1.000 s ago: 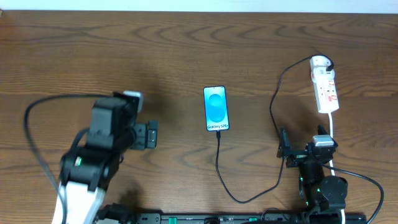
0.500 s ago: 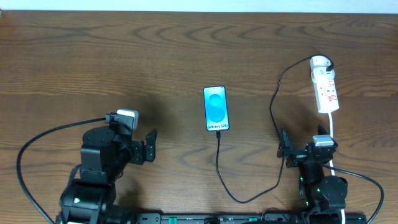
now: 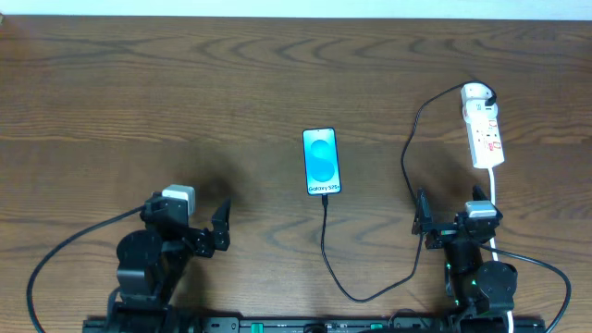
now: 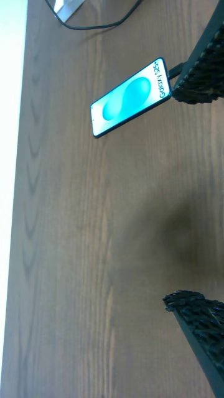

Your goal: Plug charger to phone and switch on socket

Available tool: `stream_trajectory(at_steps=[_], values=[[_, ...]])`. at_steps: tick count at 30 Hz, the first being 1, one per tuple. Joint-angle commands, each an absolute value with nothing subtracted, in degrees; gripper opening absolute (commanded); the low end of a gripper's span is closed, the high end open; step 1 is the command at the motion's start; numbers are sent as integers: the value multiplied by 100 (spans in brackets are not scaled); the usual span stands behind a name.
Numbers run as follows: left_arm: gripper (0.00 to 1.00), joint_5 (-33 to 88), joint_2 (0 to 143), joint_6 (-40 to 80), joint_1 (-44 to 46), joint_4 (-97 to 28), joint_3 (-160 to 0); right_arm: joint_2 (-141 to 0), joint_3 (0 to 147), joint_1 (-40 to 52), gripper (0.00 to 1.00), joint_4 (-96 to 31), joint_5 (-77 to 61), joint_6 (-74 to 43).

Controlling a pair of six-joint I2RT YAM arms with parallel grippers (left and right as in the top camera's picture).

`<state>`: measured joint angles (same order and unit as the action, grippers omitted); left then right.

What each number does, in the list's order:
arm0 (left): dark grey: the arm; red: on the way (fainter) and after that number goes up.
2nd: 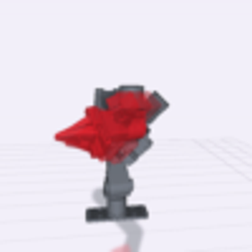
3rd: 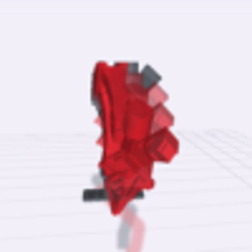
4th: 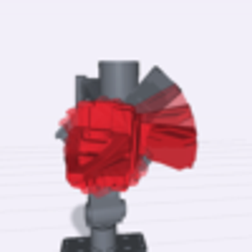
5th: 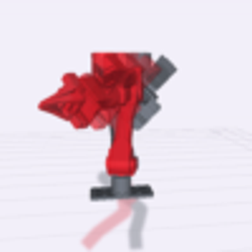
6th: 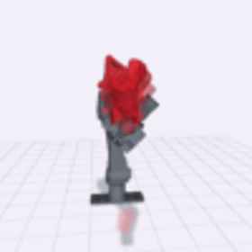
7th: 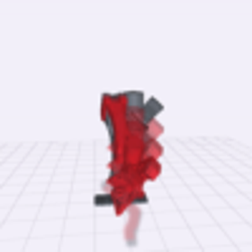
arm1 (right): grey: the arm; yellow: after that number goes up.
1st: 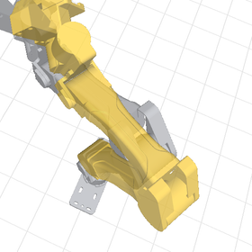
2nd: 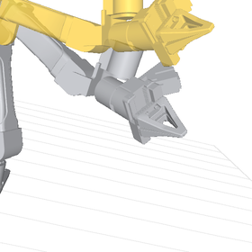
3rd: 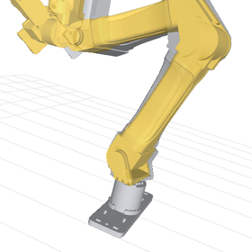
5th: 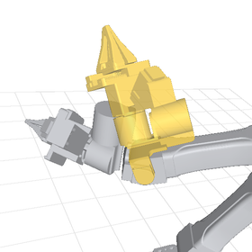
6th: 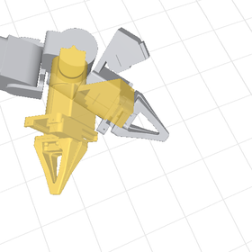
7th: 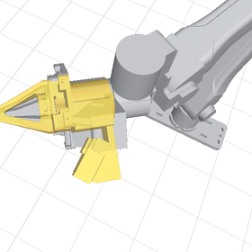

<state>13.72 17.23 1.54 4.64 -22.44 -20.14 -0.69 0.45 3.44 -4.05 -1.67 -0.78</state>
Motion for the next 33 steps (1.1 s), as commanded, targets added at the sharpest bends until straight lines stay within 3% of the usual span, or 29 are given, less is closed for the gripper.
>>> stream_trajectory(at_steps=[1, 33], values=[[98, 1459, 1372, 222, 440, -2045, -1708, -32, 32, 309, 99, -429, -141, -12], [98, 1435, 71, 440, 141, 56, -263, -32, 32, 309, 99, -429, -141, -12]])
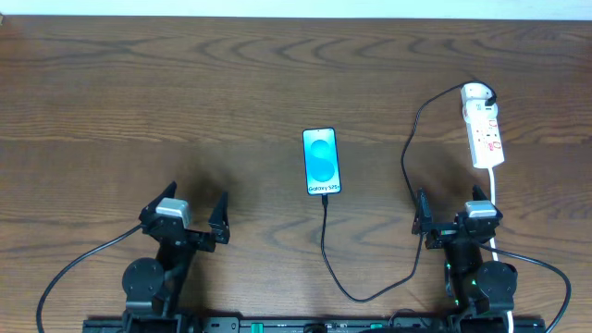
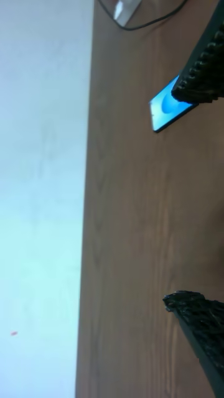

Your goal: Plug charger to phone and switch on socket

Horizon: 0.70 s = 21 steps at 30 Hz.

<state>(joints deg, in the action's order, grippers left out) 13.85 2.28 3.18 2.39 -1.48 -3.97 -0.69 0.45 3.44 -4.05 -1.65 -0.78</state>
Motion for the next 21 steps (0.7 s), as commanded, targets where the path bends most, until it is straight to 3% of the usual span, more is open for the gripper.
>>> stream_trajectory(at_steps=[1, 12, 21], values=[[98, 1435, 32, 456, 119, 150, -217, -32, 32, 309, 99, -429, -141, -12], [98, 735, 5, 779, 27, 504, -21, -32, 32, 309, 99, -429, -141, -12], [98, 727, 5, 578, 27, -342, -23, -32, 32, 309, 99, -429, -141, -12]])
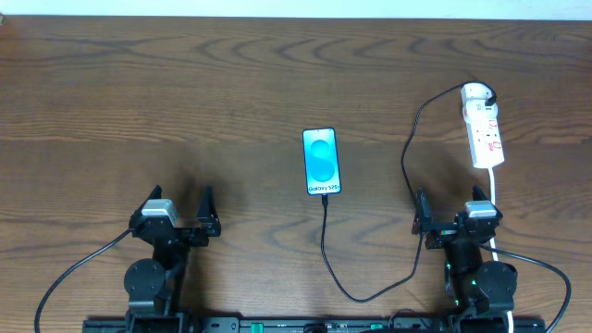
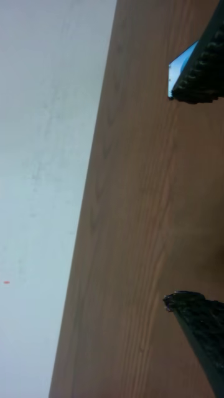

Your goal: Plug charger to phone and switch on socket

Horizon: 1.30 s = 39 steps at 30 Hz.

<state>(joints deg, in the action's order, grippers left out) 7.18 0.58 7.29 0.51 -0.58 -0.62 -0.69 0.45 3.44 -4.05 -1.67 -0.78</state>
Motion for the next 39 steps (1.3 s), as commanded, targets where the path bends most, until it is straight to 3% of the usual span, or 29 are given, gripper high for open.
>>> stream_trajectory(at_steps=[1, 12, 39], values=[[98, 729, 5, 517, 27, -342, -21, -32, 32, 309, 99, -429, -141, -12], [98, 952, 5, -259, 27, -360, -23, -32, 32, 309, 99, -429, -141, -12], [98, 681, 5, 242, 27, -384, -23, -32, 32, 309, 99, -429, -141, -12]])
